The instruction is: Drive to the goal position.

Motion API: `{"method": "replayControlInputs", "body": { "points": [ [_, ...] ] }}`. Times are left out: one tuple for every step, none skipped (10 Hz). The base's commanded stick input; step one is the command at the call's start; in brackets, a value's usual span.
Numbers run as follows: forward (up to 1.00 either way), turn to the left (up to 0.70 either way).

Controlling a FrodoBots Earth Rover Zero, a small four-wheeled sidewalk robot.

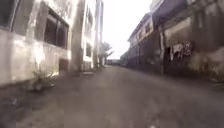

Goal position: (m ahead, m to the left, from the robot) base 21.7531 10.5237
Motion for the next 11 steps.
{"method": "replayControlInputs", "body": {
  "points": [
    [1.0, 0.0],
    [1.0, 0.0],
    [1.0, 0.0],
    [1.0, 0.0],
    [1.0, 0.0],
    [1.0, 0.0],
    [1.0, 0.0],
    [1.0, 0.0],
    [1.0, 0.0],
    [1.0, 0.0],
    [1.0, 0.0]
  ]
}}
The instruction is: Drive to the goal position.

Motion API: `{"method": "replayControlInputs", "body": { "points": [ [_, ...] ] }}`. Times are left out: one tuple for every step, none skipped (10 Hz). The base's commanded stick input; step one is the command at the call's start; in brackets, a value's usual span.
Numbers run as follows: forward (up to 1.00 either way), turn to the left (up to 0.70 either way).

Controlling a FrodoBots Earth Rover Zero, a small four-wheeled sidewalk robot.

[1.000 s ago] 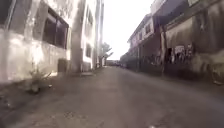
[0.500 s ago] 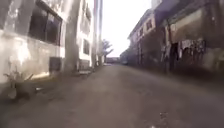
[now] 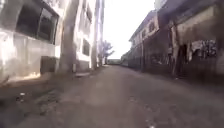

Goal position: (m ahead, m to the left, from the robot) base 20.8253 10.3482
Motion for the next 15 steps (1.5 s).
{"method": "replayControlInputs", "body": {
  "points": [
    [1.0, 0.0],
    [1.0, 0.0],
    [1.0, 0.0],
    [1.0, 0.0],
    [1.0, 0.0],
    [1.0, 0.0],
    [1.0, 0.0],
    [1.0, 0.0],
    [1.0, 0.0],
    [1.0, 0.0],
    [1.0, 0.0],
    [1.0, 0.0],
    [1.0, 0.0],
    [1.0, 0.0],
    [1.0, 0.0]
  ]
}}
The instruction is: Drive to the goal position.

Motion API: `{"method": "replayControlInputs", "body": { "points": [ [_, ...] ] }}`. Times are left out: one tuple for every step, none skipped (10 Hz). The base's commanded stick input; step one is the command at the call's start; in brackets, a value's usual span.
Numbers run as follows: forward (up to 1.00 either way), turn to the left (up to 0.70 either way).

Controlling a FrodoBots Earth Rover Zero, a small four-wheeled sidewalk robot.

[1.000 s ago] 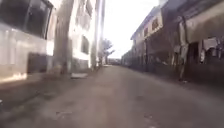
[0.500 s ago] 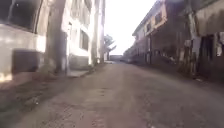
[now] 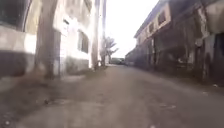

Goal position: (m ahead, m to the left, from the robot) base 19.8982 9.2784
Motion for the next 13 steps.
{"method": "replayControlInputs", "body": {
  "points": [
    [1.0, 0.0],
    [1.0, 0.0],
    [1.0, 0.0],
    [1.0, 0.0],
    [1.0, 0.0],
    [1.0, 0.0],
    [1.0, 0.0],
    [1.0, 0.0],
    [1.0, 0.0],
    [1.0, 0.0],
    [1.0, -0.21],
    [1.0, -0.12],
    [1.0, -0.04]
  ]
}}
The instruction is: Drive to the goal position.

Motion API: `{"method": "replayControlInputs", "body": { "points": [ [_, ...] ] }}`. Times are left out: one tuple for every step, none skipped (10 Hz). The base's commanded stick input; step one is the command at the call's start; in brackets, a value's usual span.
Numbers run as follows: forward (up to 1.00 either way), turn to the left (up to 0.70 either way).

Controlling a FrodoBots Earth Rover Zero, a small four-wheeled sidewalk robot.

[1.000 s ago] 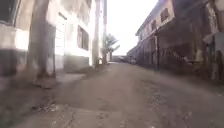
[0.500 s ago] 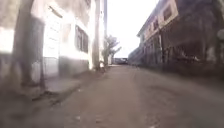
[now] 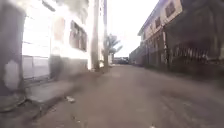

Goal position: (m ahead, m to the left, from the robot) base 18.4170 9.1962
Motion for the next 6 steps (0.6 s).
{"method": "replayControlInputs", "body": {
  "points": [
    [1.0, 0.0],
    [1.0, 0.0],
    [1.0, 0.0],
    [1.0, 0.0],
    [1.0, 0.0],
    [1.0, 0.0]
  ]
}}
